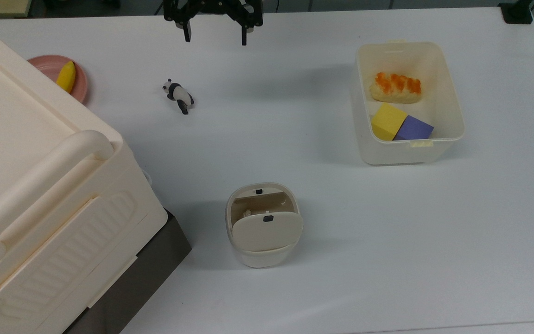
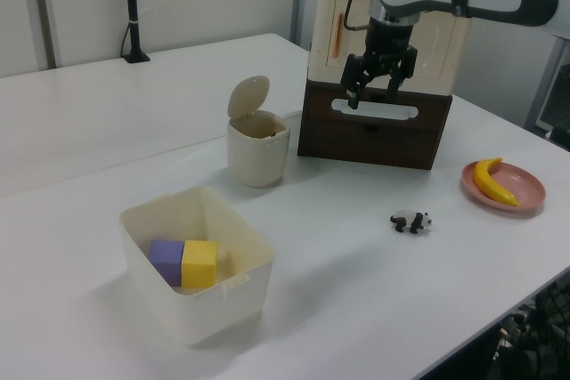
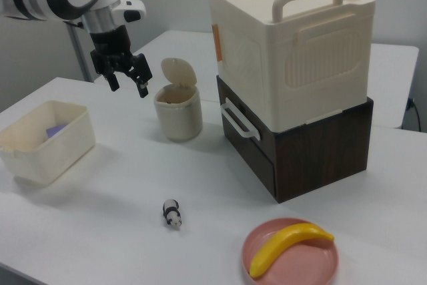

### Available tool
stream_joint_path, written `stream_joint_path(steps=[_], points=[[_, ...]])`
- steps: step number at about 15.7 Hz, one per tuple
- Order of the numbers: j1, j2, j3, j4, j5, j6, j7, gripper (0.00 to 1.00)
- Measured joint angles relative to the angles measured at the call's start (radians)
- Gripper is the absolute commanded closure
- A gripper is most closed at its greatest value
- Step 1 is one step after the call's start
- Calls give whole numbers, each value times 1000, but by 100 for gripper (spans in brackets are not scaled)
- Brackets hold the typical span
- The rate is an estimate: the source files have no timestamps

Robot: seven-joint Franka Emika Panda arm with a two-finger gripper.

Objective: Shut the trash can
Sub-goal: 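Move the gripper toward the open lid of the cream trash can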

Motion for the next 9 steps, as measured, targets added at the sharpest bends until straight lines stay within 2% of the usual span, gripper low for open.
stream_joint_path(steps=[9], points=[[-6, 0, -6, 0, 8, 0, 0, 0]])
